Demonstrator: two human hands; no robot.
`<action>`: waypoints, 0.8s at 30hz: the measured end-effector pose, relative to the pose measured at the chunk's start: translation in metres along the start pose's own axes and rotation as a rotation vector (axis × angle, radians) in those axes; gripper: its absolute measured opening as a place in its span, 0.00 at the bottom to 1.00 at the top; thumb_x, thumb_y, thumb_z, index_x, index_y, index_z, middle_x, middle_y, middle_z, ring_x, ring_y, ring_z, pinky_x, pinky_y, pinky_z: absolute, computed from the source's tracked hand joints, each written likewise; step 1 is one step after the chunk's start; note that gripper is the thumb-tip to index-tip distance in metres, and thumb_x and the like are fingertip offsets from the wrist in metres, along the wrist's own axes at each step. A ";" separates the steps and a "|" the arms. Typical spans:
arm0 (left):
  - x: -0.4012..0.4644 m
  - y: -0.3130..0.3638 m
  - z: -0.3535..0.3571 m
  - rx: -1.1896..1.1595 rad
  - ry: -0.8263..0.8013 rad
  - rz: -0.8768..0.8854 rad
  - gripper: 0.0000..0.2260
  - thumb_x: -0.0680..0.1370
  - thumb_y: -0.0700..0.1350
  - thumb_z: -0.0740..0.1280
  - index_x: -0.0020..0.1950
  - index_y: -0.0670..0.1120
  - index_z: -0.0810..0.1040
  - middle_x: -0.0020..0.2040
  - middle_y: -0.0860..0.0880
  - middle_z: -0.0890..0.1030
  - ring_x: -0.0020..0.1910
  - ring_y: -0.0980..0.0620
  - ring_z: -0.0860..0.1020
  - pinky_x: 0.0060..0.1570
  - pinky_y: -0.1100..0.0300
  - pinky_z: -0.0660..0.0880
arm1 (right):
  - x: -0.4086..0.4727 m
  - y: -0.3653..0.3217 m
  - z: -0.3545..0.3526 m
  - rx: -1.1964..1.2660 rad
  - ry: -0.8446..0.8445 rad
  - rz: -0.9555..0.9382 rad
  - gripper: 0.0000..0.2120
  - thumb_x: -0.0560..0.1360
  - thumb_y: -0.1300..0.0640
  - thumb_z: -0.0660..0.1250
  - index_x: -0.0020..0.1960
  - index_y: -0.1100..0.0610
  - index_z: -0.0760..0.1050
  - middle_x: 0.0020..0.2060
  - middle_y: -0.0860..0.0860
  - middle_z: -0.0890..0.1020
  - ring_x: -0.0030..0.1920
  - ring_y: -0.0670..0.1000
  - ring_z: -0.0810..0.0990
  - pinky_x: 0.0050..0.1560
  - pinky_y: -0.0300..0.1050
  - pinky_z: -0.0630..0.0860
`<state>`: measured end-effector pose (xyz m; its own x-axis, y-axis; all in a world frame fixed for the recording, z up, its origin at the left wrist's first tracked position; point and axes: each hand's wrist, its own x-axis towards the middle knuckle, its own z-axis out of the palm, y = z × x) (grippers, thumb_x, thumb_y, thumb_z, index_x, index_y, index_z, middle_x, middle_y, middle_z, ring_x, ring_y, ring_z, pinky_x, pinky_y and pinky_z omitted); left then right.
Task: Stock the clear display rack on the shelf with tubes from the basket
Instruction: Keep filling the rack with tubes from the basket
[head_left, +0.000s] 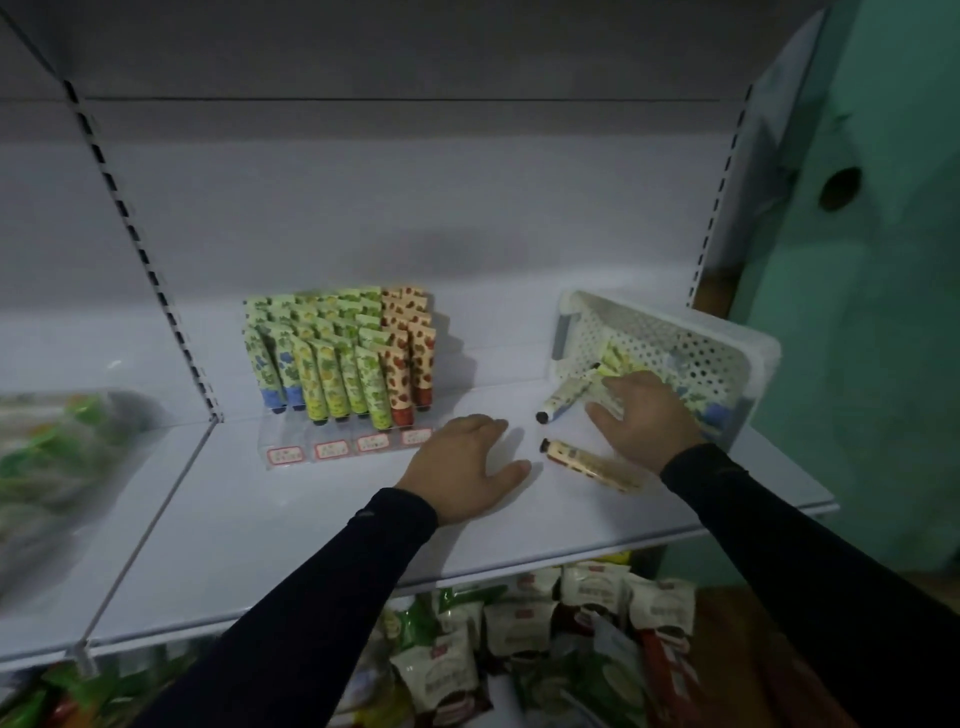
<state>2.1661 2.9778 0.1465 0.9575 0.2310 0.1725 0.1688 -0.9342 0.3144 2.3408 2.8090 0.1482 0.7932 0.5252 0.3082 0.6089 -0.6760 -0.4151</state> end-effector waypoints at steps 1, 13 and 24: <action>0.011 0.005 0.005 0.001 -0.013 0.026 0.31 0.80 0.62 0.60 0.77 0.46 0.64 0.75 0.47 0.67 0.73 0.49 0.64 0.69 0.60 0.60 | 0.005 0.006 0.001 -0.015 -0.009 0.027 0.29 0.75 0.44 0.63 0.65 0.65 0.75 0.61 0.65 0.77 0.64 0.61 0.73 0.66 0.50 0.70; 0.081 0.021 0.055 -0.086 -0.044 0.272 0.10 0.75 0.53 0.68 0.46 0.46 0.81 0.41 0.48 0.81 0.44 0.47 0.76 0.45 0.49 0.75 | 0.039 0.014 0.011 -0.204 -0.147 0.086 0.14 0.78 0.54 0.60 0.59 0.60 0.75 0.56 0.60 0.78 0.57 0.61 0.77 0.55 0.50 0.75; 0.092 0.012 0.025 -0.980 0.140 -0.161 0.07 0.71 0.42 0.77 0.45 0.46 0.81 0.37 0.51 0.79 0.35 0.54 0.76 0.37 0.60 0.76 | 0.037 0.005 0.009 -0.002 -0.144 0.081 0.17 0.76 0.55 0.64 0.61 0.64 0.75 0.55 0.60 0.81 0.55 0.59 0.78 0.57 0.52 0.75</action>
<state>2.2623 2.9813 0.1426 0.8935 0.4237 0.1489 -0.0337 -0.2673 0.9630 2.3736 2.8297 0.1503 0.8302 0.5375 0.1477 0.5430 -0.7200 -0.4321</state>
